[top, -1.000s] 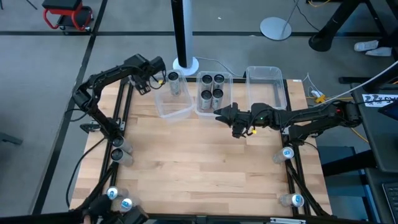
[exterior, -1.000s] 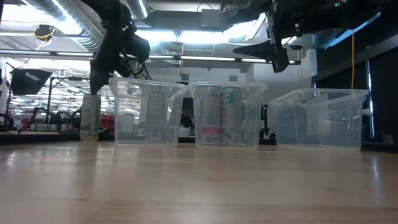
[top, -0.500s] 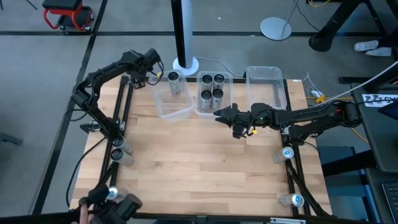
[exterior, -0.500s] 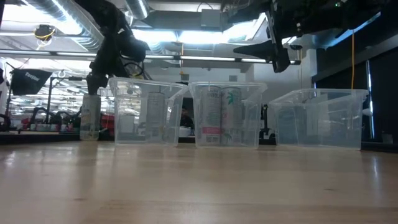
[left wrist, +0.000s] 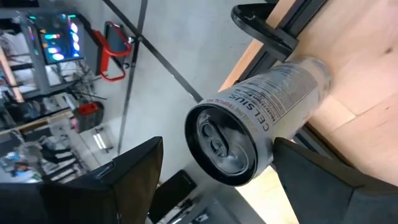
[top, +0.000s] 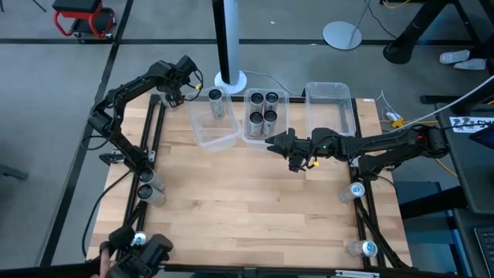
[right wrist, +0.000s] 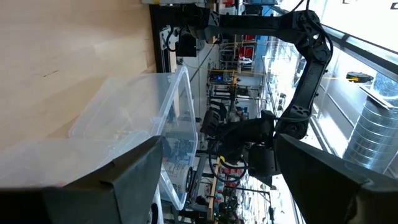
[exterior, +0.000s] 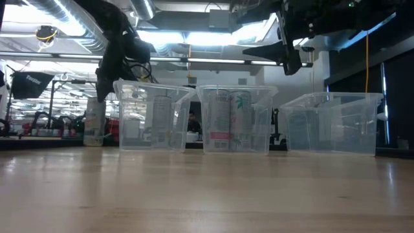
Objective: Sort soda cans
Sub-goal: Put the top white and black starfruit soda can into the left transparent bin
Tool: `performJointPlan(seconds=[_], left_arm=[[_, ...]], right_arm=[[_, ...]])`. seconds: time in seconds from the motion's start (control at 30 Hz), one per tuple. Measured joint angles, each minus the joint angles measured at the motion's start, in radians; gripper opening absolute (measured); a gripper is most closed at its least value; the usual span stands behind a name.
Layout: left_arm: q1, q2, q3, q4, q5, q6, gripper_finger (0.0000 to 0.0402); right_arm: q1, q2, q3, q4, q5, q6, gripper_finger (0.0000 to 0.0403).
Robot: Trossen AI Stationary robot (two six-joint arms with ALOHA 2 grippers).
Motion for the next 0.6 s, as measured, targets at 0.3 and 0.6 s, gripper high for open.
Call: performJointPlan(seconds=[0.3, 0.6], left_arm=[[0.019, 0.003, 0.000, 0.001, 0.073, -0.066, 0.0296], [0.050, 0.053, 0.000, -0.013, 0.053, -0.139, 0.0296]], right_arm=[[0.000, 0.000, 0.000, 0.000, -0.011, 0.000, 0.0312], [0.000, 0.000, 0.000, 0.000, -0.011, 0.000, 0.0312]])
